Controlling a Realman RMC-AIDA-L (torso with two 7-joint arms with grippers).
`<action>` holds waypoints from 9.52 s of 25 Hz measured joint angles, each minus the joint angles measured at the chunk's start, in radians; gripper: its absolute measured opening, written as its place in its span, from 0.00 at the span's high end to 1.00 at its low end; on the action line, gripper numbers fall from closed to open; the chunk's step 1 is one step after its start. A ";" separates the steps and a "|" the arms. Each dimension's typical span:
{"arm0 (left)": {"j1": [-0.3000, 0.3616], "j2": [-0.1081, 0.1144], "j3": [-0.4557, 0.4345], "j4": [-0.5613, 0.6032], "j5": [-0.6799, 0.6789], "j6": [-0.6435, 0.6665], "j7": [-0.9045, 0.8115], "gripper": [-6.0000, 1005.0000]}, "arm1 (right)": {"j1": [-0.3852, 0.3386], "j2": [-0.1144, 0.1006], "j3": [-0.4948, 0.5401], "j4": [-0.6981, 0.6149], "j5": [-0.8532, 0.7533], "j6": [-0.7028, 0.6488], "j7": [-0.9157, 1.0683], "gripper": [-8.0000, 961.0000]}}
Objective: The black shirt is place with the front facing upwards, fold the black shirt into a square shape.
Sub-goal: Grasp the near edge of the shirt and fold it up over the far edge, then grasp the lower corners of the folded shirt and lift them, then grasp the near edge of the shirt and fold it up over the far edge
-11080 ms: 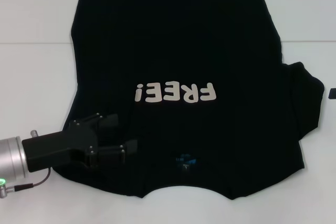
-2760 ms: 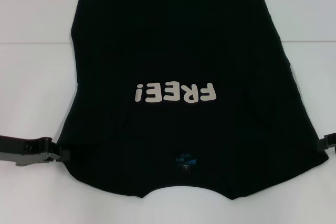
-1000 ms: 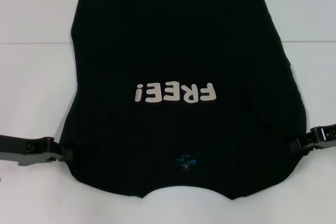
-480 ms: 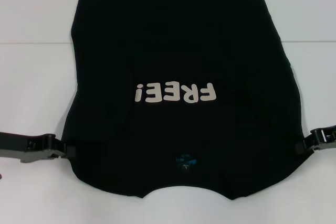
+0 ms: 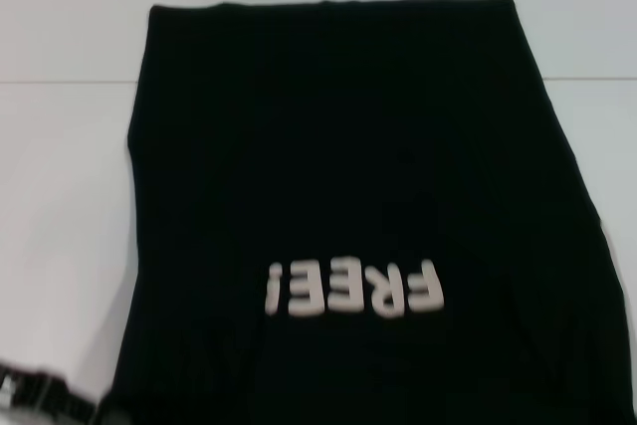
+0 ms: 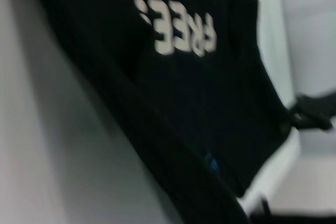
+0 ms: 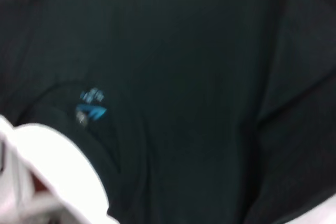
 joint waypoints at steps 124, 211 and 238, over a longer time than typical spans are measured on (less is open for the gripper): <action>-0.042 -0.078 0.019 -0.070 -0.228 -0.665 -0.022 0.98 | 0.052 -0.071 0.226 -0.018 0.140 0.483 0.291 0.05; -0.114 -0.115 -0.432 -0.070 -0.219 -0.709 0.027 0.98 | 0.005 0.042 0.471 0.213 0.635 0.706 -0.052 0.92; -0.225 -0.271 -0.360 -0.105 -0.412 -1.264 0.322 0.92 | 0.107 0.145 0.287 0.271 0.648 1.267 -0.210 0.80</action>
